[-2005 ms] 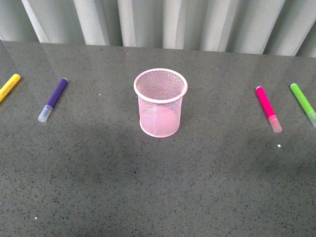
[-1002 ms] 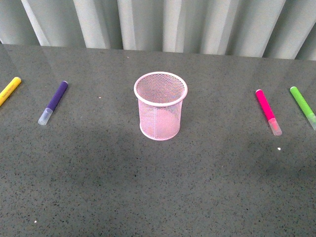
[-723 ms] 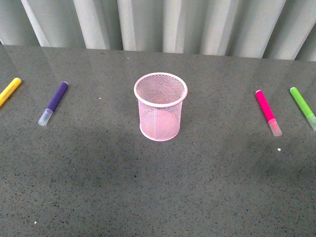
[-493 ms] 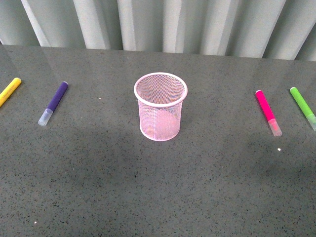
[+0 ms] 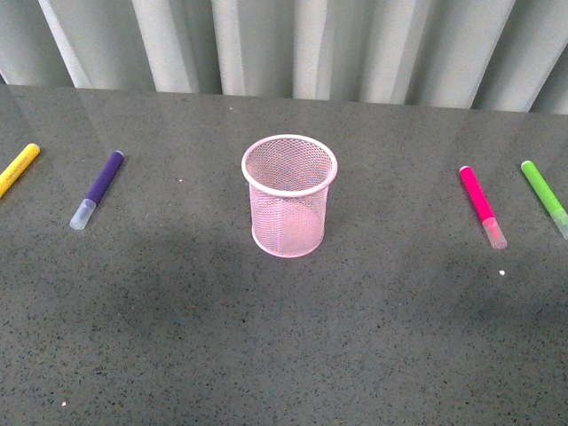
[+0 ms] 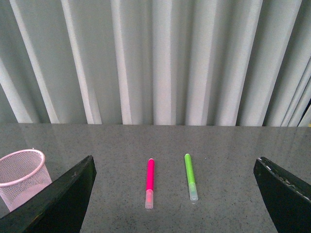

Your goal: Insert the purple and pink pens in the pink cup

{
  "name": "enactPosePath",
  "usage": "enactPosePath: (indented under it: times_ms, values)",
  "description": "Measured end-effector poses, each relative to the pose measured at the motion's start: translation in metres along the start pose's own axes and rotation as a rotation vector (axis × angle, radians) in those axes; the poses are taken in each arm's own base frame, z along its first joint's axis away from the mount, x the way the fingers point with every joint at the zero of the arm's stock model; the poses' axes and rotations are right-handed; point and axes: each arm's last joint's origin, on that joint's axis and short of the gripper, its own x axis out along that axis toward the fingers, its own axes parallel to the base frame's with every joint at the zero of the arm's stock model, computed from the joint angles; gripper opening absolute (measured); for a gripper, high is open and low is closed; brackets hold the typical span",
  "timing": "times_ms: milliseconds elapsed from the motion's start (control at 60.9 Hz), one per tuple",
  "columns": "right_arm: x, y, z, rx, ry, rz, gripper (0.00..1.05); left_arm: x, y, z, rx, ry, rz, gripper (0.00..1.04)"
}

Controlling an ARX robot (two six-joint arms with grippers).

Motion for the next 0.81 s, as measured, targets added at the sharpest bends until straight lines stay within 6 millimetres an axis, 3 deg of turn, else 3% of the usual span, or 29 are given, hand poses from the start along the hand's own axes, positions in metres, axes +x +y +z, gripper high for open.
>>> enactPosePath:
  times_ms: [82,279,575,805]
  values:
    - [0.0,0.0,0.0,0.0,0.0,0.0,0.98,0.032,-0.004,0.022,-0.017,0.104,0.002,0.98]
    - [0.0,0.0,0.0,0.0,0.0,0.0,0.98,0.109,-0.023,0.046,0.109,0.32,-0.025,0.98]
    - [0.0,0.0,0.0,0.0,0.0,0.0,0.98,0.172,-0.036,0.056,0.272,0.448,-0.092,0.98]
    - [0.0,0.0,0.0,0.0,0.0,0.0,0.98,0.211,-0.034,0.051,0.275,0.523,-0.09,0.98]
